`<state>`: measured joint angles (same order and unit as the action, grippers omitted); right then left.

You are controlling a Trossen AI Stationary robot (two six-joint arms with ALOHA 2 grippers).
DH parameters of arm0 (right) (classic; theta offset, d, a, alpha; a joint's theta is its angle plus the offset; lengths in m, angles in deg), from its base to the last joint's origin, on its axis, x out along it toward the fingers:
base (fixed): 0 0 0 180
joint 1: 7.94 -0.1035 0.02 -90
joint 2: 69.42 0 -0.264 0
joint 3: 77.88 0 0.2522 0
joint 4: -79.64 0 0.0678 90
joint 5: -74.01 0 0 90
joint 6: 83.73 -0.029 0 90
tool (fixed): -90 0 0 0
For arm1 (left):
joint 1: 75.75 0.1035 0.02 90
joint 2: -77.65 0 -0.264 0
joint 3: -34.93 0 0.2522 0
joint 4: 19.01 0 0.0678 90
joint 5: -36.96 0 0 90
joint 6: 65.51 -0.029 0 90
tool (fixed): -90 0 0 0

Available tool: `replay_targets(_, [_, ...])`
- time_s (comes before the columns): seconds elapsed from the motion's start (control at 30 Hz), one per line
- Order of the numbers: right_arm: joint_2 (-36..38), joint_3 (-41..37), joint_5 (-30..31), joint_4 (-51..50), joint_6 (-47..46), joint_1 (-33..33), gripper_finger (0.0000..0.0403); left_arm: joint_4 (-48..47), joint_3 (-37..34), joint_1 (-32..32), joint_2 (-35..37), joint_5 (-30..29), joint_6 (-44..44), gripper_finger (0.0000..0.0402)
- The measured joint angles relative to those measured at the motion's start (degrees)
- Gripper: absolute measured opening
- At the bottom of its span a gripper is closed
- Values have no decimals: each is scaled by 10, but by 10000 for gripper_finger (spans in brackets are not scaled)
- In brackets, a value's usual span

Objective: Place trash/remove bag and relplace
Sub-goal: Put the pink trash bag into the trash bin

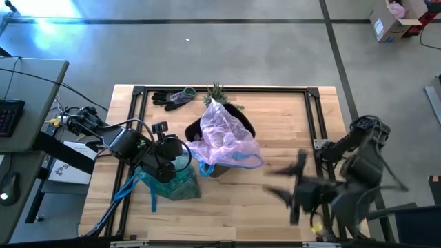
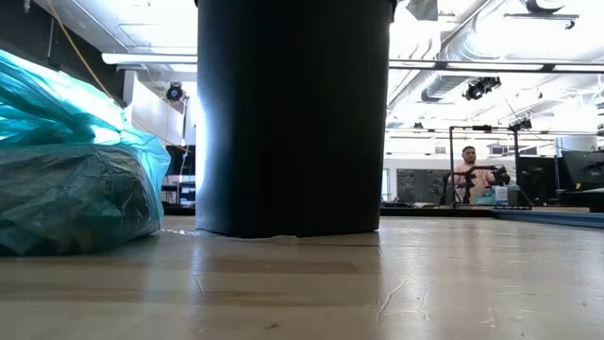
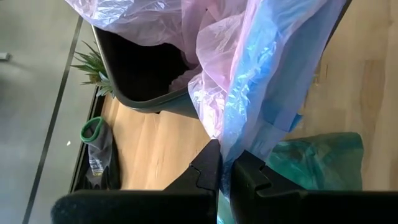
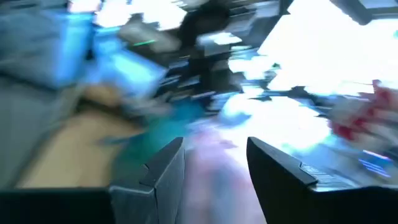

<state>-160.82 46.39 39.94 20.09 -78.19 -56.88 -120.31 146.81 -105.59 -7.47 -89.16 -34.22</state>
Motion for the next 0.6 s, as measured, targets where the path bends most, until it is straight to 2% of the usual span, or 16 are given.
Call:
replay_targets(0.1, [1,49,100,19,45,20,159,4,0,0,0,0,0,0])
replay_targets(0.17, [1,84,93,6,51,54,151,7,0,0,0,-1,0,0])
replay_targets(0.2, [1,104,58,-7,43,75,144,8,0,0,0,-1,0,0])
replay_targets(0.33, [1,163,-190,-44,-7,197,109,8,0,0,0,3,-4,0])
replay_targets(0.37, [1,168,-228,-44,-8,226,100,8,0,0,0,8,-3,0])
replay_targets(0.5, [-1,170,-296,-77,-13,341,61,8,0,0,0,14,0,0])
replay_targets(0.6, [-7,167,-397,-103,-66,423,15,9,0,0,0,19,-1,0])
